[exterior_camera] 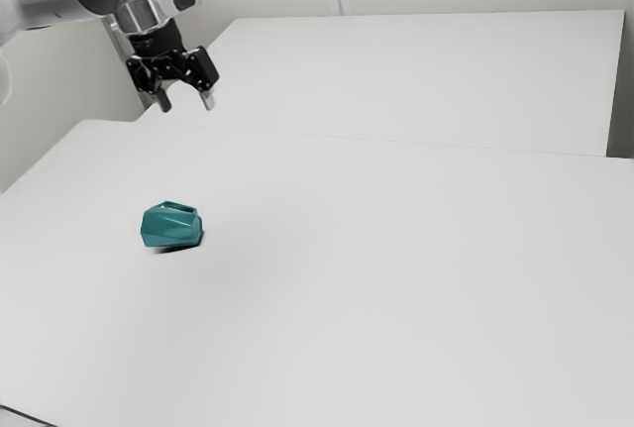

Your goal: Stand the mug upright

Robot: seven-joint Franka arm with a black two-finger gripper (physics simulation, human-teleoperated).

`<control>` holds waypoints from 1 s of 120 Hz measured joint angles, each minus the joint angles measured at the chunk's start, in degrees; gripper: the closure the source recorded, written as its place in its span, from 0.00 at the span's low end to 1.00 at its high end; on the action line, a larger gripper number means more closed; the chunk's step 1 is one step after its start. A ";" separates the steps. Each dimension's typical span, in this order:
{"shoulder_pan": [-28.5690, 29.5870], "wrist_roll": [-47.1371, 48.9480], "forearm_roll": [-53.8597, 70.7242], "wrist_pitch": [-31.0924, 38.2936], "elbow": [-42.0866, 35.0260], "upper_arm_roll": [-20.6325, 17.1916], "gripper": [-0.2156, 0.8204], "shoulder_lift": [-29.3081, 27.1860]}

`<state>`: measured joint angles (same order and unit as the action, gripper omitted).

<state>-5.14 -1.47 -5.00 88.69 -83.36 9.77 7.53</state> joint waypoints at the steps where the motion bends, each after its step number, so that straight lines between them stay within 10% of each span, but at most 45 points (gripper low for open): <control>1: -0.02 -0.03 -0.02 -0.01 0.00 0.00 0.21 0.02; 27: -0.26 -0.62 -1.49 -0.38 0.39 0.77 0.21 0.76; 90: 0.16 -2.64 -16.54 -3.36 -0.16 20.19 0.21 3.53; 120: 3.98 -3.92 -24.78 -5.17 -1.88 22.80 0.21 5.38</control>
<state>-1.16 -5.39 -29.78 83.52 -85.24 32.56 12.90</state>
